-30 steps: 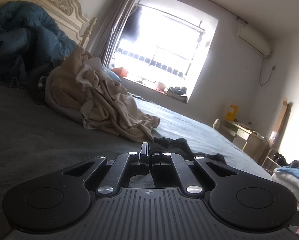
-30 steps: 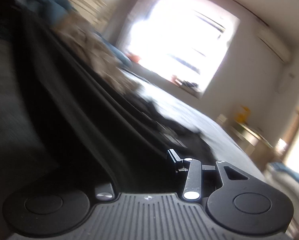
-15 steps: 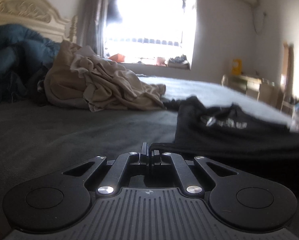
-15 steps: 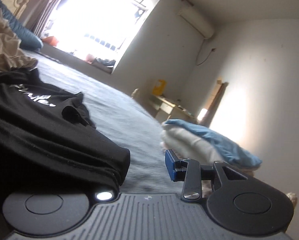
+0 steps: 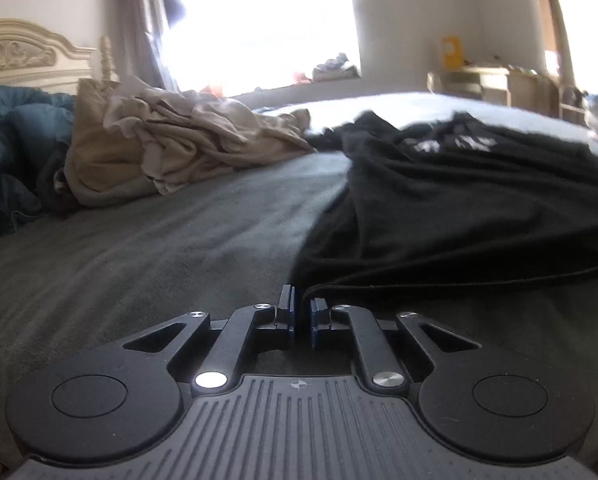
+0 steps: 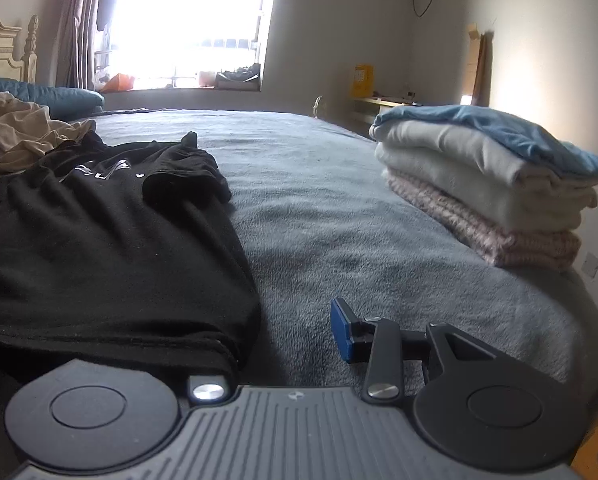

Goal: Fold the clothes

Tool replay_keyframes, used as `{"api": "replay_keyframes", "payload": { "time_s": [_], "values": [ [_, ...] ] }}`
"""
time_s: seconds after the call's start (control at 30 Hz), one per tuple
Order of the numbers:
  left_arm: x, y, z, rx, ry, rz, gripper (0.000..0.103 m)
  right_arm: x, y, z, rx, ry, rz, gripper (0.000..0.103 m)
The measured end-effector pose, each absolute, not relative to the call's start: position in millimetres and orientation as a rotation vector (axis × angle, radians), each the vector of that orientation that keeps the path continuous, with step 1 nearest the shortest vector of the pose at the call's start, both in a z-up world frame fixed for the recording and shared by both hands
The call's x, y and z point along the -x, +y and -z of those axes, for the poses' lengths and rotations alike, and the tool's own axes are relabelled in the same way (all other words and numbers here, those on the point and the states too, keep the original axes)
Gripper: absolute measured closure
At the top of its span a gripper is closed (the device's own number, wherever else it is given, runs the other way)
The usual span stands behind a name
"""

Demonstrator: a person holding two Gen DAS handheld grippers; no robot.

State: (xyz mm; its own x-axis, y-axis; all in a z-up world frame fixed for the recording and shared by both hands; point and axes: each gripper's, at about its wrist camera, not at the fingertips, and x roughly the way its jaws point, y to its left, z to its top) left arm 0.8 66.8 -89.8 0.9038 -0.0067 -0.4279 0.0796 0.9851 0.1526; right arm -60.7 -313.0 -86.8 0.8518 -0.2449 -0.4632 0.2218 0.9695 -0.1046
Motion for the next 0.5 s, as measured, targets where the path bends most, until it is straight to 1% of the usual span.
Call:
{"api": "replay_keyframes", "payload": {
  "time_s": [0.13,0.4,0.5],
  "values": [
    [3.8,72.7,71.7,-0.124,0.354,0.002,0.100,63.1,-318.9,84.0,0.017,0.495,0.240,0.062],
    [39.2,75.2,14.8,-0.064,0.128,-0.033,0.101,64.5,-313.4,85.1,0.038,0.493,0.224,0.063],
    [37.0,74.6,-4.2,-0.079,0.107,-0.003,0.101,68.0,-316.1,66.9,0.045,0.448,0.215,0.074]
  ]
}}
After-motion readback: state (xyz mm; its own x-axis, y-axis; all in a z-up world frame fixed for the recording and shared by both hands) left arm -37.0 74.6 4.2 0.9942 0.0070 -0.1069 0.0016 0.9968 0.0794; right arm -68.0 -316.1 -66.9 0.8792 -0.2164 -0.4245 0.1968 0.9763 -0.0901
